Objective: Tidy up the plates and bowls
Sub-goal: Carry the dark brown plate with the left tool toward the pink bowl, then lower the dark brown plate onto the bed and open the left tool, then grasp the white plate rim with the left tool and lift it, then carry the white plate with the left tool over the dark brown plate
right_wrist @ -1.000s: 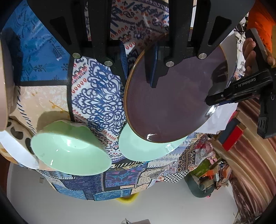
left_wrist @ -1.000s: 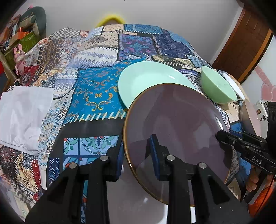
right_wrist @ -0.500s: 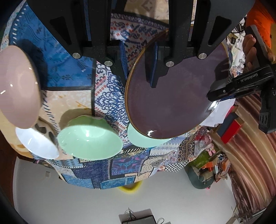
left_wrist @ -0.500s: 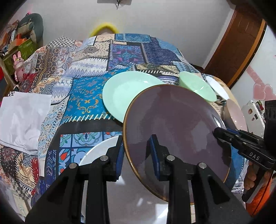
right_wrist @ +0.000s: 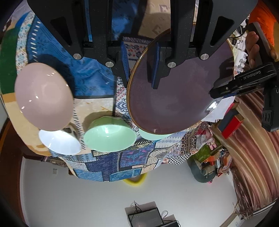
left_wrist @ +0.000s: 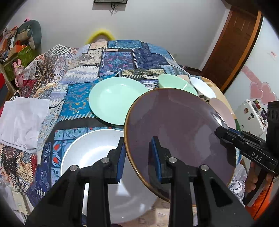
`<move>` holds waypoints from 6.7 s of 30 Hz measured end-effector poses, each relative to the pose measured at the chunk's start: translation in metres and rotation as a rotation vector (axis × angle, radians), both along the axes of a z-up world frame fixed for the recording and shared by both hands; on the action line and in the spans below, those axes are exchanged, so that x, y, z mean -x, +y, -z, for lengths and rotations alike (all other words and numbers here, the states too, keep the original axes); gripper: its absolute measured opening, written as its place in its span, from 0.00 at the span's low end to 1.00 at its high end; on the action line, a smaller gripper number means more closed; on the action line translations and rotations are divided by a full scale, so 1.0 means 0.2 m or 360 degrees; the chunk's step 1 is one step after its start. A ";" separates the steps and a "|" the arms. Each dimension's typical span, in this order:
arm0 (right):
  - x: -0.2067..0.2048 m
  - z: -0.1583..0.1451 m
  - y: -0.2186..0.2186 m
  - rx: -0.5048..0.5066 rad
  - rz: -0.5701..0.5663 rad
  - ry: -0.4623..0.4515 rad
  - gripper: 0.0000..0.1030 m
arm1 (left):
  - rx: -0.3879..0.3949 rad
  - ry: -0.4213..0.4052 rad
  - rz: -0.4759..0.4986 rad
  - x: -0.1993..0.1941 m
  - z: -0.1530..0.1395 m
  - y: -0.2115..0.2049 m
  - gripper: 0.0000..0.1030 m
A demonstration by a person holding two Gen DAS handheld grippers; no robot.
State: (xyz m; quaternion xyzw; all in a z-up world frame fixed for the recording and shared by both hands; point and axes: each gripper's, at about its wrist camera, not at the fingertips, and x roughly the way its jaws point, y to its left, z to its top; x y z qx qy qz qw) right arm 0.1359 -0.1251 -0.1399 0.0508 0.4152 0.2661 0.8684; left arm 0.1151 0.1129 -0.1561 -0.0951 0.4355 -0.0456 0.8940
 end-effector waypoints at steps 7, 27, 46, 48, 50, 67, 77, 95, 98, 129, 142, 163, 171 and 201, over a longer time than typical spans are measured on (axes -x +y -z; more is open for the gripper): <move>0.05 -0.01 -0.12 0.0009 0.0029 -0.0031 0.21 | 0.0001 -0.0005 0.0024 0.04 -0.03 -0.15 0.28; 0.05 0.20 -0.33 0.0026 0.0103 0.0108 0.21 | -0.0016 0.0146 0.0050 -0.05 0.18 -0.41 0.28; -0.06 0.36 -0.36 0.0078 0.0140 0.0249 0.21 | -0.0079 0.0304 0.0085 -0.19 0.45 -0.46 0.28; -0.06 0.37 -0.35 0.0095 0.0138 0.0244 0.21 | -0.0080 0.0295 0.0089 -0.19 0.45 -0.46 0.28; -0.06 0.37 -0.36 0.0110 0.0132 0.0236 0.22 | -0.0064 0.0304 0.0091 -0.19 0.45 -0.46 0.28; 0.05 0.16 -0.35 0.0058 0.0133 0.0117 0.38 | -0.0125 0.0025 0.0016 -0.01 0.14 -0.41 0.68; 0.11 0.01 -0.16 0.0060 0.0039 -0.0040 0.68 | -0.0174 -0.0115 -0.0109 0.17 -0.02 -0.22 0.89; 0.09 0.13 0.29 0.0136 -0.0197 0.0043 0.68 | -0.0234 0.0003 -0.0308 0.35 0.13 0.25 0.90; 0.08 0.17 0.37 0.0162 -0.0233 0.0061 0.68 | -0.0208 0.0040 -0.0324 0.35 0.19 0.31 0.90; 0.00 0.40 0.74 0.0385 -0.0336 0.0230 0.27 | 0.0074 0.0215 -0.0305 0.31 0.48 0.60 0.24; 0.02 0.42 0.74 0.0261 -0.0389 0.0323 0.25 | 0.0168 0.0263 -0.0314 0.32 0.51 0.69 0.23; 0.04 0.28 0.67 0.0222 -0.0331 0.0175 0.25 | 0.0074 0.0152 -0.0319 0.31 0.37 0.58 0.25; 0.05 0.17 0.55 0.0183 -0.0262 0.0084 0.24 | 0.0047 0.0053 -0.0274 0.29 0.24 0.49 0.25; 0.03 0.04 -0.09 0.0048 0.0036 0.0022 0.24 | -0.0021 -0.0026 0.0000 0.08 0.01 -0.11 0.25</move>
